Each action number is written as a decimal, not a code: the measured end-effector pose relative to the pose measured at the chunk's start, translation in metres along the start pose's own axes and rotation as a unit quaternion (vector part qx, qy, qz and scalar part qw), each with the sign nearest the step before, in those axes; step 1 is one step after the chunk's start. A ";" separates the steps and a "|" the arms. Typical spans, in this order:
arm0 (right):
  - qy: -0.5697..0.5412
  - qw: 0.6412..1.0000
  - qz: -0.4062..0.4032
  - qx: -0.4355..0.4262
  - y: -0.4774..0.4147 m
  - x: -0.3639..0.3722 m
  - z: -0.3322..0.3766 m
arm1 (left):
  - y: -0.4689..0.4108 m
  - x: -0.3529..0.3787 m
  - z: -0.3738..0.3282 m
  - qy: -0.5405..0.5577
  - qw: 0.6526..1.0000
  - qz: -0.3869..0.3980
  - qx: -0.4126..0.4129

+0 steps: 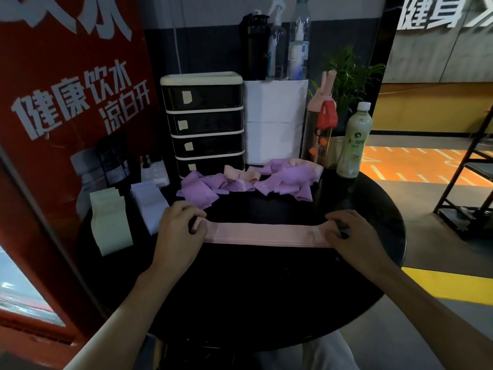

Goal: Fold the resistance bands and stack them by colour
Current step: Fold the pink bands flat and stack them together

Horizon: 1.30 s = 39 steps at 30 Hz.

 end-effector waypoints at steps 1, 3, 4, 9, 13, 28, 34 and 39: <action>0.001 1.000 0.007 0.000 0.001 0.001 0.000 | 0.004 0.000 -0.012 -0.012 0.999 0.000 0.035; 0.004 1.000 0.009 0.000 0.002 0.002 0.001 | 0.014 0.009 -0.041 -0.038 0.992 0.034 0.118; 0.004 1.000 0.007 0.001 0.002 0.002 0.001 | 0.017 0.019 -0.054 -0.052 0.986 0.065 0.147; -0.004 1.000 0.009 0.011 0.000 0.002 -0.001 | 0.019 0.073 -0.066 -0.097 0.959 0.247 0.102; -0.006 1.000 0.007 0.014 0.000 0.003 -0.005 | 0.020 0.077 -0.058 -0.088 0.962 0.241 0.090; -0.015 0.999 -0.007 0.030 -0.028 -0.003 -0.004 | 0.017 0.068 -0.053 -0.056 0.982 0.157 0.091; -0.028 0.998 0.032 -0.047 -0.096 0.034 0.038 | 0.011 0.074 -0.040 -0.091 0.982 0.155 0.053; -0.033 0.994 0.081 -0.067 -0.165 0.085 0.060 | 0.008 0.078 -0.036 -0.088 0.980 0.176 0.040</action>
Point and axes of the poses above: each hand's wrist, its own y-axis away from the middle knuckle, its own x-axis out of the palm, z = x × y, the point moved 9 cm from there along -y, towards the middle knuckle, and after that the axes turned 15 degrees about -x, right-handed, at the moved point
